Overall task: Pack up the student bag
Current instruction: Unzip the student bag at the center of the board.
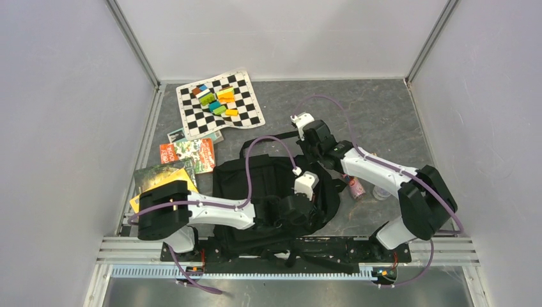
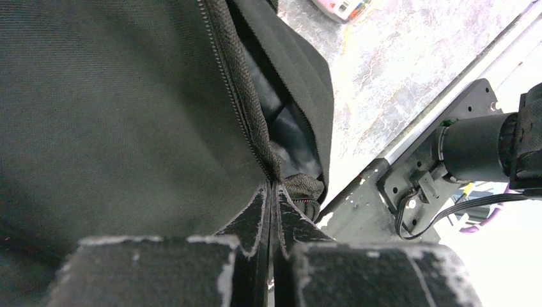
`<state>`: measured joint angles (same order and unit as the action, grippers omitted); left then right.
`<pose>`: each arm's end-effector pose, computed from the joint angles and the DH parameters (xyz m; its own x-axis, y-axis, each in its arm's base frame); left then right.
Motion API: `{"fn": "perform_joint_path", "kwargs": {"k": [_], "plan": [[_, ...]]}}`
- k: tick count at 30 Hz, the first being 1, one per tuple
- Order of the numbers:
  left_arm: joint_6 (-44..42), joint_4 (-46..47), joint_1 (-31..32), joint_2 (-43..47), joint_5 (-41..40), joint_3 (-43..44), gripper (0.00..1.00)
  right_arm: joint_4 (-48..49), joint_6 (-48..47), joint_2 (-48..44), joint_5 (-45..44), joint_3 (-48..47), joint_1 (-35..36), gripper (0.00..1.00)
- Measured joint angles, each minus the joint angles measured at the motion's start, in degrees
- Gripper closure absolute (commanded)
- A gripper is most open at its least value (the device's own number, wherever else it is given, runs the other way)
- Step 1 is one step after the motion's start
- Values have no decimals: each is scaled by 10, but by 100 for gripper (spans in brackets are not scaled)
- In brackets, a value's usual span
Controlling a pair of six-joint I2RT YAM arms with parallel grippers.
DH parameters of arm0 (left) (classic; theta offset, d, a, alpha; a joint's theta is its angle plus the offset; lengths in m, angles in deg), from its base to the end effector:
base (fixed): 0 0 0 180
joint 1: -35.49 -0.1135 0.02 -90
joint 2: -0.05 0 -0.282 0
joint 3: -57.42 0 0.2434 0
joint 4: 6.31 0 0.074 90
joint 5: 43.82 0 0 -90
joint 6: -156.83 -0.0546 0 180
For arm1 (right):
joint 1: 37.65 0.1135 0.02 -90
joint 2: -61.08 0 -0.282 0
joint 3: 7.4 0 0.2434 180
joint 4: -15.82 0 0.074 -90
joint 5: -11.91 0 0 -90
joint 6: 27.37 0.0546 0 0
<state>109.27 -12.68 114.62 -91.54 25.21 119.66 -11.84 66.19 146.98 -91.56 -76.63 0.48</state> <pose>0.0836 -0.3316 0.2031 -0.6631 0.1117 -0.7402 0.5620 0.7274 -0.3937 0.2627 0.1900 0.2361 -0.5778 -0.3767 -0.7241 -0.4344 0.8930 -0.1180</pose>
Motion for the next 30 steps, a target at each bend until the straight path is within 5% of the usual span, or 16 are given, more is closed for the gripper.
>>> {"fn": "perform_joint_path", "kwargs": {"k": [12,25,30], "plan": [[26,-31,-3,99,-55,-64,98,14,3,34,48,-23,0,100],[201,-139,-47,142,-95,-118,98,147,91,4,87,76,2,100],[185,-123,-47,186,-100,-139,67,193,142,-15,56,116,22,100]]}}
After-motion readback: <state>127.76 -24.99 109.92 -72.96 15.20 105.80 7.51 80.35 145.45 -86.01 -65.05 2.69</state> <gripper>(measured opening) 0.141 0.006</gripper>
